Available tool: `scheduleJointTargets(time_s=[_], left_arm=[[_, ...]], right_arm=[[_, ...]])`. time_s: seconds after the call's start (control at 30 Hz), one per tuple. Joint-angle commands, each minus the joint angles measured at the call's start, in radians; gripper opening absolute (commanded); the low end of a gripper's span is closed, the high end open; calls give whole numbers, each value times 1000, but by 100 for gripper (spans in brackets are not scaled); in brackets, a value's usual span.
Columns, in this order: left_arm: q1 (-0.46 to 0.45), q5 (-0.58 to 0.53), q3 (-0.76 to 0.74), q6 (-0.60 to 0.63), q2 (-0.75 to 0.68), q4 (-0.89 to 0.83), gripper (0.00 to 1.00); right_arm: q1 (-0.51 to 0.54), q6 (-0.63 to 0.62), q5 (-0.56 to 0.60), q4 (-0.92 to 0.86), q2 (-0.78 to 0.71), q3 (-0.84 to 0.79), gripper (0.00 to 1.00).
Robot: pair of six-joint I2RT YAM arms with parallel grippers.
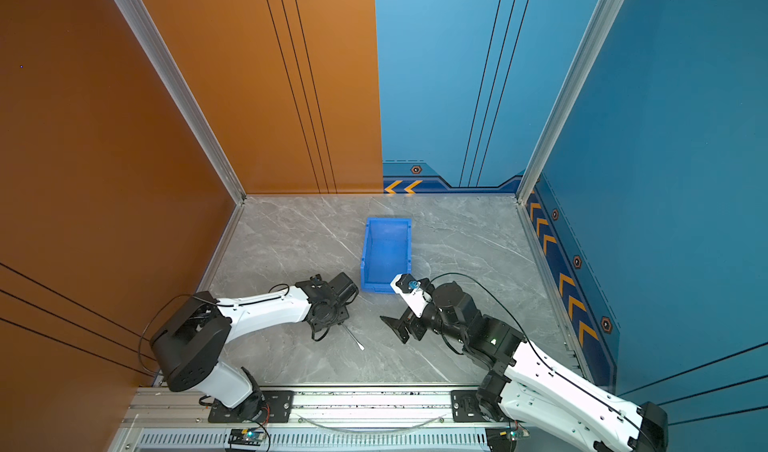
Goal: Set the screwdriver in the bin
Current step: 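Lower the left gripper and close it on the screwdriver handle, then lift the screwdriver with the left gripper and carry it over the blue bin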
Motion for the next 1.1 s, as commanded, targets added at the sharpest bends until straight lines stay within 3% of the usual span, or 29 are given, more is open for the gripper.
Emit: scheduleJointTargets(time_s=[0.0, 0.4, 0.53, 0.77, 1.07], left_arm=[[-11, 25, 10, -12, 31, -11, 57], [-16, 33, 3, -10, 39, -11, 21], [-17, 27, 2, -5, 33, -11, 0], [-18, -15, 8, 24, -23, -46, 0], [-28, -86, 102, 164, -95, -110, 0]], right_arm=[[-14, 1, -43, -24, -14, -5, 100], [-16, -4, -17, -42, -33, -1, 100], [-16, -7, -20, -42, -35, -1, 100], [-17, -5, -8, -48, -53, 0, 100], [-42, 10, -9, -53, -61, 11, 100]])
